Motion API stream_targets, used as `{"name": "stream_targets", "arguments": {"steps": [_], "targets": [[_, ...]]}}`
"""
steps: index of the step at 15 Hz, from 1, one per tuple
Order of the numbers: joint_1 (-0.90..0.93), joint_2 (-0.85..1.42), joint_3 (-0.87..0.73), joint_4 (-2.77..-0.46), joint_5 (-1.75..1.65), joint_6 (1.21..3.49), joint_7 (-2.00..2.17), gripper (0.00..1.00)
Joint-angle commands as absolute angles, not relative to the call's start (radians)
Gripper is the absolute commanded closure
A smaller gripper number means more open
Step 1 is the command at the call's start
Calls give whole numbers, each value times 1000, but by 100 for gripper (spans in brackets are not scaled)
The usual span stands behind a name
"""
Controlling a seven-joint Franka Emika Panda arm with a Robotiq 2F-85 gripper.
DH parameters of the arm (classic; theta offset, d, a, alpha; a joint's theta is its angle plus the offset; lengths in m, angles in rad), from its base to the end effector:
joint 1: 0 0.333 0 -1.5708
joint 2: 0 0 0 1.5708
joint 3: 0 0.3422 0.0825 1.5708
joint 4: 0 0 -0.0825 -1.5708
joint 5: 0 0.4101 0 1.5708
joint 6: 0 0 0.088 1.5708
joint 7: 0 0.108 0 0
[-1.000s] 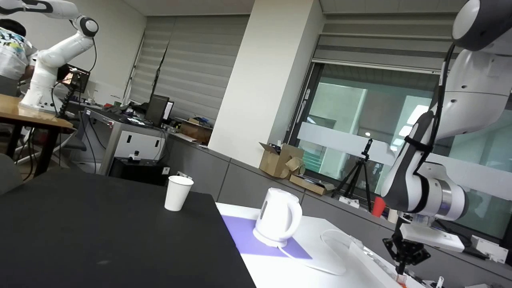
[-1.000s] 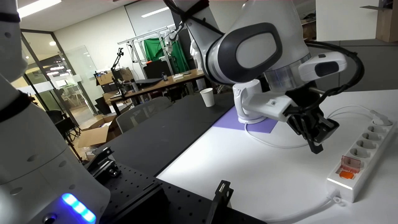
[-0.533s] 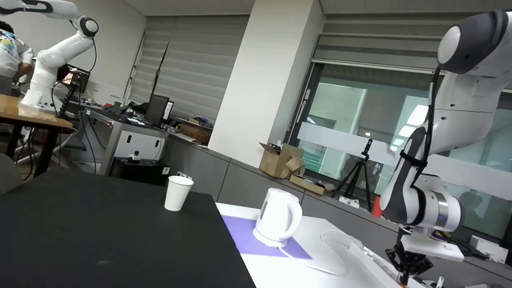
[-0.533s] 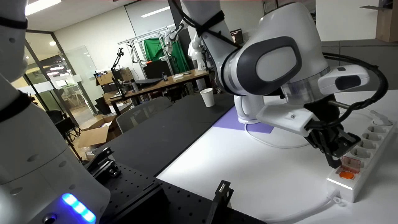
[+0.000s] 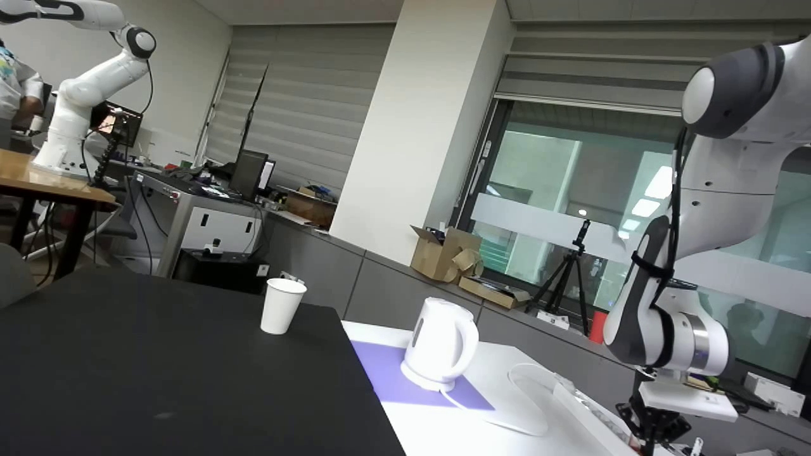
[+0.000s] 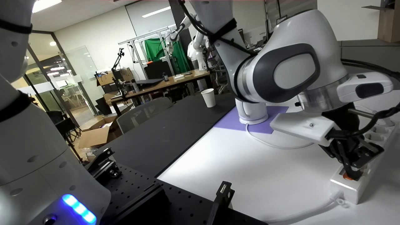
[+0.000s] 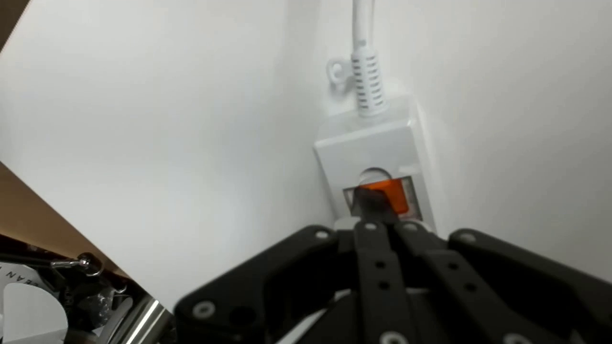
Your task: Switch on the extension cord
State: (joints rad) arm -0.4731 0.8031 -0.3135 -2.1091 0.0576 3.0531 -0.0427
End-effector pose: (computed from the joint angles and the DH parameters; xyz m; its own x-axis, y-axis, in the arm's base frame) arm 0.4077 -0.4269 0.0587 0.7720 -0.6140 0.1643 -0.6355 -0.7416 0.2146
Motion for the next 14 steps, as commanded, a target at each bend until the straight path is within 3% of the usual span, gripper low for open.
{"name": "stream_targets", "arguments": {"steps": [1, 14], "targets": [[-489, 841, -312, -2047, 59, 3012, -31, 100], [-753, 892, -110, -1800, 158, 2574, -209, 100]]}}
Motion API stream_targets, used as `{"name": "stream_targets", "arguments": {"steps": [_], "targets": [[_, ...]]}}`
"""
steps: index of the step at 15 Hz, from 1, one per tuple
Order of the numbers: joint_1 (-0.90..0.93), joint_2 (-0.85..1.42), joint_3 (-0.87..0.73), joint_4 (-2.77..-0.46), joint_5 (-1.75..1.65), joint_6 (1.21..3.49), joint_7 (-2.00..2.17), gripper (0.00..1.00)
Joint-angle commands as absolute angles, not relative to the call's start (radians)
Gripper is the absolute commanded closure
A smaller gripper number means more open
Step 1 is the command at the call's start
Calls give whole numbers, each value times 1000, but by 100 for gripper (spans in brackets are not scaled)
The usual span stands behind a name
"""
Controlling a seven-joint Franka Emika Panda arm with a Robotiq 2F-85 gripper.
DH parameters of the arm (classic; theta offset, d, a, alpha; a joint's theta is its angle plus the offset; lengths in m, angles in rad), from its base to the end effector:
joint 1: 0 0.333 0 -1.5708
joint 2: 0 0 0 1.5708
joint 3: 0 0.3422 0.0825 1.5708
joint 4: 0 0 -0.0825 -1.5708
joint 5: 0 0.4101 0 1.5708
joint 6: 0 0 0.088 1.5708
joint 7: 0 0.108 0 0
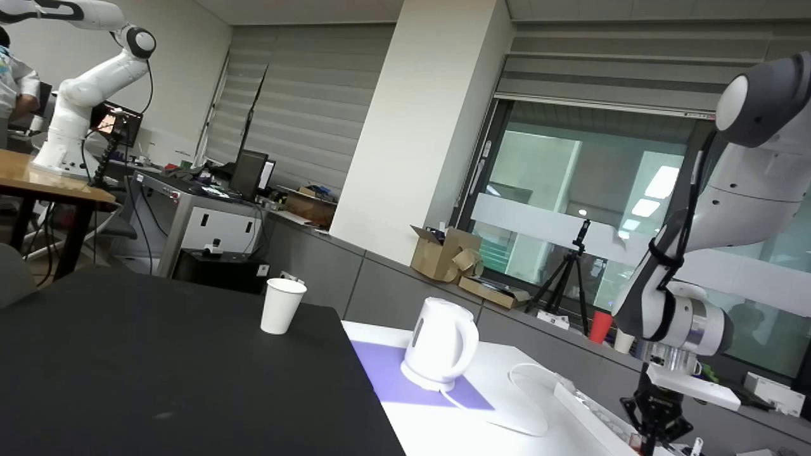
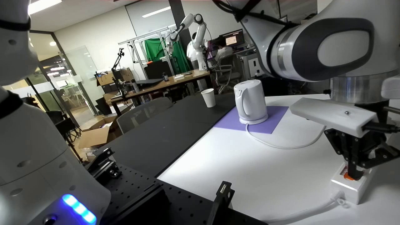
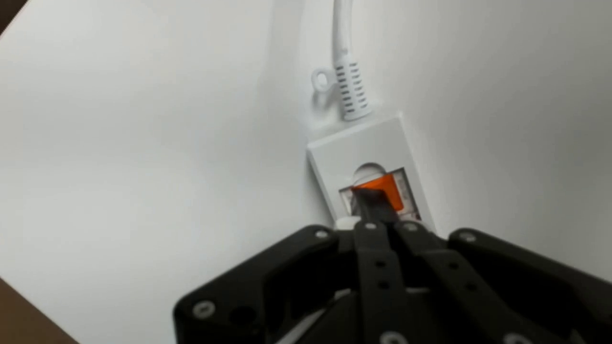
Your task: Switch on the extension cord
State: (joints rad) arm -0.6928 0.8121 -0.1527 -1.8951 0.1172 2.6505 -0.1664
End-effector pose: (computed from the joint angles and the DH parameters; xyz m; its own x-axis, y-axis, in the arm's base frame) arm 0.4200 -0.4783 0.0641 0.7371 -0.6739 -0.0511 -0.6719 -0.7388 0.0524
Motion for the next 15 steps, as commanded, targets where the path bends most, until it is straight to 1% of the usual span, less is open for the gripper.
{"name": "stream_targets", "arguments": {"steps": [1, 6, 11, 15], "targets": [[-765, 896, -103, -1784, 166, 2551, -218, 100], [-793, 922, -94, -1735, 205, 2505, -228, 100], [-757, 951, -129, -1753, 184, 2595, -203, 100], [-742, 982, -147, -1736, 178, 2587, -186, 100]]}}
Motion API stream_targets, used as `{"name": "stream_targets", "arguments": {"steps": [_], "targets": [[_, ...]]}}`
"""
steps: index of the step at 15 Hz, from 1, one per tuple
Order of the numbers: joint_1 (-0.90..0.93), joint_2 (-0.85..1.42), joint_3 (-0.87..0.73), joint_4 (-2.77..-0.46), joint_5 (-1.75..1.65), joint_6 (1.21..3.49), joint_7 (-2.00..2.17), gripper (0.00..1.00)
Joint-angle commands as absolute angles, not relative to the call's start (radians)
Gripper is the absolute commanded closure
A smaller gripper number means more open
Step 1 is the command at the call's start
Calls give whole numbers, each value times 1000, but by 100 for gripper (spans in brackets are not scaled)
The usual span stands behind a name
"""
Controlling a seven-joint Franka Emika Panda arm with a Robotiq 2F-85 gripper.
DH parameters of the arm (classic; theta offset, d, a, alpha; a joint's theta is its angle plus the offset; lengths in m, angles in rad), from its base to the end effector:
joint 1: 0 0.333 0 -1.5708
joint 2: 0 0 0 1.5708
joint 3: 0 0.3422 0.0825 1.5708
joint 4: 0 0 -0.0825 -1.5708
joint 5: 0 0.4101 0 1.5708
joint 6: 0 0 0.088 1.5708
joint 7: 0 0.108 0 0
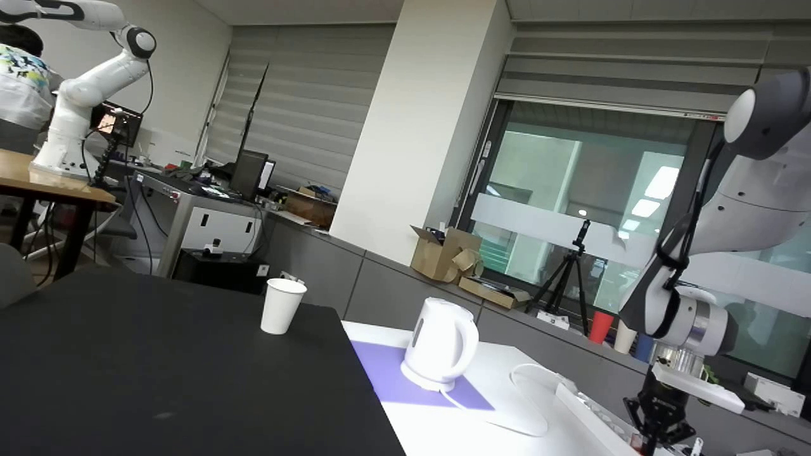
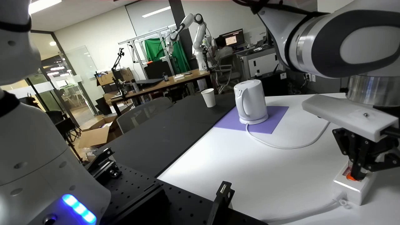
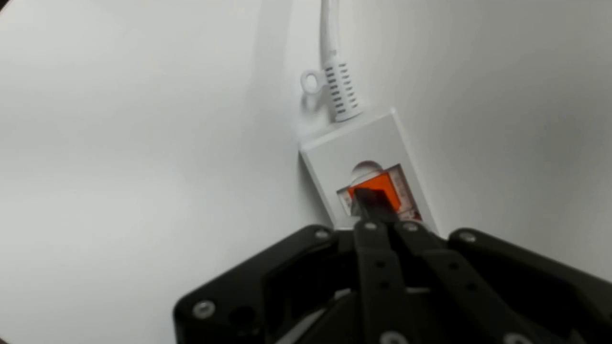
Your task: Switch on the extension cord
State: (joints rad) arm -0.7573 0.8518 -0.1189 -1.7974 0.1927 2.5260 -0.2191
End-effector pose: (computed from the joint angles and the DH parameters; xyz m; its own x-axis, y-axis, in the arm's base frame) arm 0.4185 -0.5023 0.0594 0.7037 -0.7021 -0.1088 -0.7082 -0.7055 -0.0275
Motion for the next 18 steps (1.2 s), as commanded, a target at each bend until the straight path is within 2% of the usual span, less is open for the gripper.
{"name": "stream_targets", "arguments": {"steps": [1, 6, 18], "targets": [[-738, 990, -152, -1726, 178, 2569, -178, 100], [-716, 963, -157, -1730, 188, 2544, -157, 100], [-501, 644, -234, -1934, 135, 2524, -113, 100]]}}
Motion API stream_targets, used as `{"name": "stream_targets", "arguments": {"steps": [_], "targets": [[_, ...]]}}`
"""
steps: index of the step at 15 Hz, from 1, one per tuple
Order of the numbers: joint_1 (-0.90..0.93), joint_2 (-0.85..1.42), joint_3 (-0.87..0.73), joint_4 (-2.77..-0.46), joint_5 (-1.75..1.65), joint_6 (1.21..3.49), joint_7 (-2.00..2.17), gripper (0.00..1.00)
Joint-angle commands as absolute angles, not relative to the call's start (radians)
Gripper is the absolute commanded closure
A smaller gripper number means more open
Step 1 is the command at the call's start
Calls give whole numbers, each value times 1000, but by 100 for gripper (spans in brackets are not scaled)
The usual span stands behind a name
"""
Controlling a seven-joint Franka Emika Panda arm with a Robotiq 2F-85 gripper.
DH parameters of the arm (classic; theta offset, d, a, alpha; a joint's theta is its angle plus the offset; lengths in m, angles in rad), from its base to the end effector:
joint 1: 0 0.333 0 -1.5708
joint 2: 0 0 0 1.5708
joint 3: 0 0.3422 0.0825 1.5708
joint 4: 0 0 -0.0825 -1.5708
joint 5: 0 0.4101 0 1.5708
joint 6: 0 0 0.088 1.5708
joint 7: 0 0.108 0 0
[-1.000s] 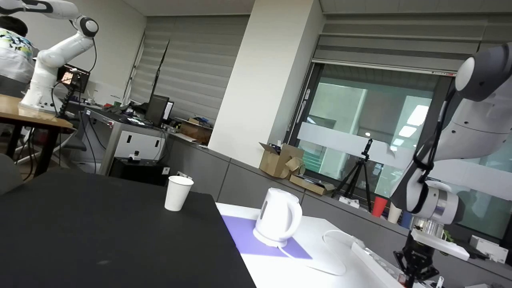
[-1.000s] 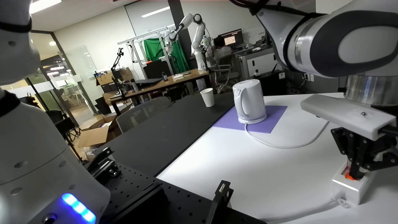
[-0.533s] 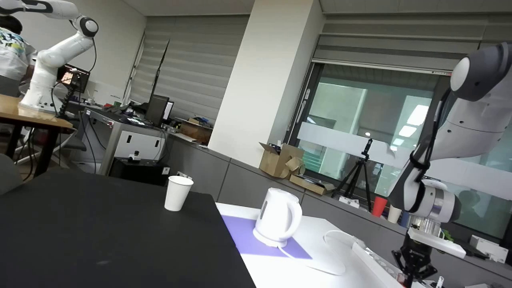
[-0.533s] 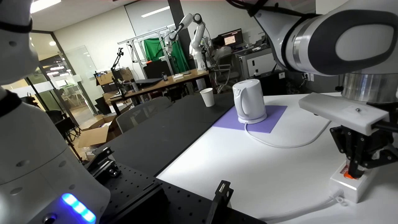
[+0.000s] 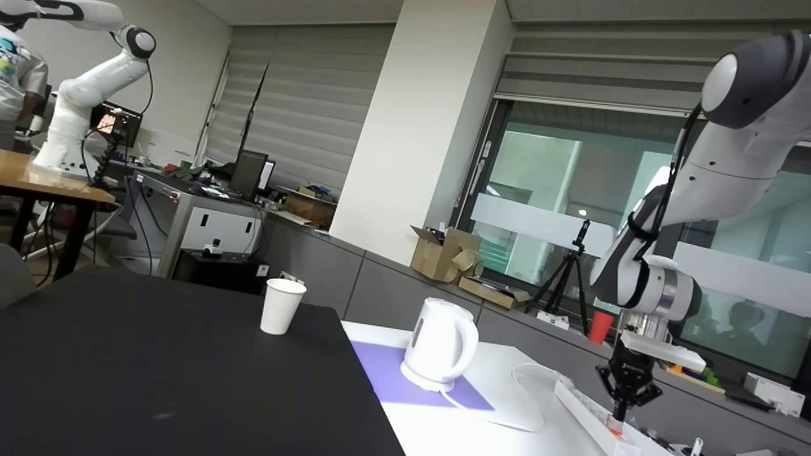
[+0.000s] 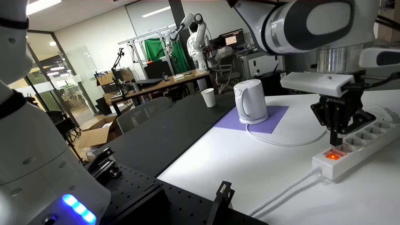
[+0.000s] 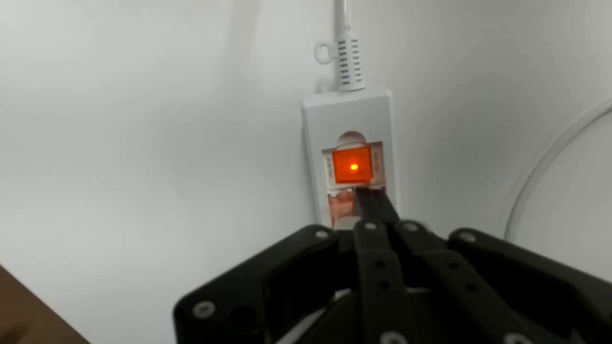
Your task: Switch on the extension cord
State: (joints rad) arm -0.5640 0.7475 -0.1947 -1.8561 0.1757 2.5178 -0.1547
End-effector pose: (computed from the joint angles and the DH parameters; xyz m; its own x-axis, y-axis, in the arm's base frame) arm 0.4773 -0.4490 0.1111 0.7597 -0.6466 -0.0686 -0.6463 -0.7625 0.0291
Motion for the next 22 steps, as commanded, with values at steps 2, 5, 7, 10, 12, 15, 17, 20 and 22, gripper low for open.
{"name": "stream_targets", "arguments": {"steps": [2, 5, 7, 10, 12, 15, 17, 20, 22], "targets": [[-458, 598, -258, -1964, 110, 2535, -110, 100], [-414, 549, -282, -1995, 68, 2538, -100, 67], [-393, 527, -294, -2014, 43, 2544, -87, 53], [-379, 502, -301, -2043, 19, 2569, -80, 33], [-375, 491, -302, -2059, 11, 2589, -82, 20], [-367, 479, -311, -2076, -4, 2610, -75, 1], [-356, 469, -323, -2086, -24, 2622, -66, 0], [-324, 441, -351, -2090, -68, 2603, -36, 0], [-299, 408, -372, -2098, -106, 2602, -9, 0]]}}
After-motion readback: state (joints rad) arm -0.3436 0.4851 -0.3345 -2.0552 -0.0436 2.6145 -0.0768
